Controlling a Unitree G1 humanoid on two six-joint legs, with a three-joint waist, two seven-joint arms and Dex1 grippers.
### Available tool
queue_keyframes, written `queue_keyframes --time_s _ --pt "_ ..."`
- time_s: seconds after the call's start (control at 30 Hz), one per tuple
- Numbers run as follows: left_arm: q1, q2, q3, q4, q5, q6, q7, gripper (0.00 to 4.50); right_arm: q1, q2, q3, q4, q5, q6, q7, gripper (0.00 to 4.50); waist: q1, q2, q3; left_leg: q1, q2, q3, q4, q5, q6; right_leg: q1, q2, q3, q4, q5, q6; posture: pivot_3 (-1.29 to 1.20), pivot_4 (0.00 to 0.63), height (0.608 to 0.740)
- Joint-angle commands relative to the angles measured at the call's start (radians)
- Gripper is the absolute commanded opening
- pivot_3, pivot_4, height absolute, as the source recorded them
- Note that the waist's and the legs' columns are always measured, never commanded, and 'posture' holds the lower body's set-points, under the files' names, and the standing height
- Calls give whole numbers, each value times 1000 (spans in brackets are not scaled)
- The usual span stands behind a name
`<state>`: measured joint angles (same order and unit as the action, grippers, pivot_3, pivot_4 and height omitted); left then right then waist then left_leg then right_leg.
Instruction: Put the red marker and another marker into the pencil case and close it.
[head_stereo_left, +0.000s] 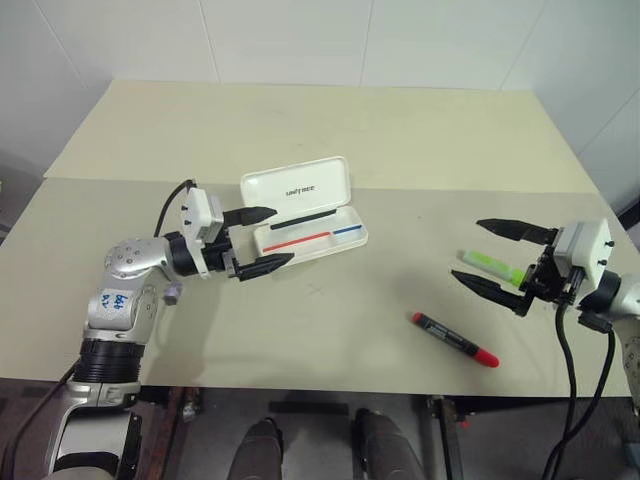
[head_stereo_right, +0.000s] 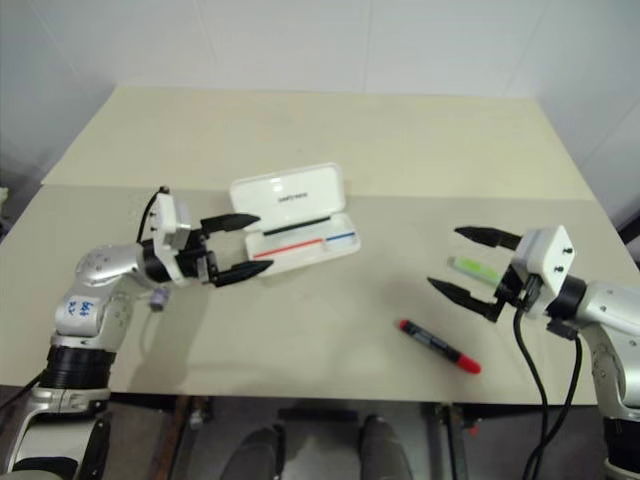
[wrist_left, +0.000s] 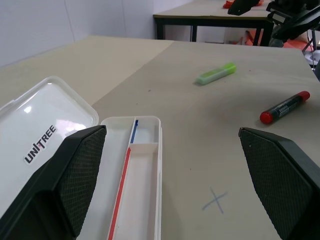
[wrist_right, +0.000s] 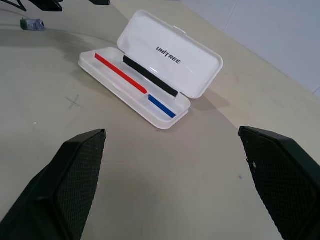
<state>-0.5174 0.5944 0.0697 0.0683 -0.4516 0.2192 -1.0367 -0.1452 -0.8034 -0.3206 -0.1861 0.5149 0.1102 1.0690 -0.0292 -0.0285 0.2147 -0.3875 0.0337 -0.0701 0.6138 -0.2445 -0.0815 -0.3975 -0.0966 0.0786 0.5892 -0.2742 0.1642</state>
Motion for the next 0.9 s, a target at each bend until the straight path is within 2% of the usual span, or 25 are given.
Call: queue_keyframes --time_s 0.03,0.37,0.47,0.67,0.9 --pt "32 23 42 -58 -14 7 13 4466 -11 15 9 -32 16 4 -11 4500 0 0 0 0 0 0 0 0 0 0 0 0 0 0 0 0 150 740" --pt "88 53 48 -104 -2 20 11 4466 -80 35 72 -43 17 33 -19 4500 1 0 0 0 0 0 0 0 0 0 0 0 0 0 0 0 150 740" --pt "95 68 55 -97 -8 12 -4 3848 -102 49 99 -51 21 39 -18 4500 0 0 0 0 0 0 0 0 0 0 0 0 0 0 0 0 150 740" --pt "116 93 19 -91 63 -11 4 1802 -139 106 182 -102 13 39 -29 4500 0 0 0 0 0 0 0 0 0 0 0 0 0 0 0 0 150 740" --pt "63 87 -50 -18 164 -60 12 1802 -177 165 250 -150 -4 47 -73 4500 4 0 0 0 0 0 0 0 0 0 0 0 0 0 0 0 150 740"
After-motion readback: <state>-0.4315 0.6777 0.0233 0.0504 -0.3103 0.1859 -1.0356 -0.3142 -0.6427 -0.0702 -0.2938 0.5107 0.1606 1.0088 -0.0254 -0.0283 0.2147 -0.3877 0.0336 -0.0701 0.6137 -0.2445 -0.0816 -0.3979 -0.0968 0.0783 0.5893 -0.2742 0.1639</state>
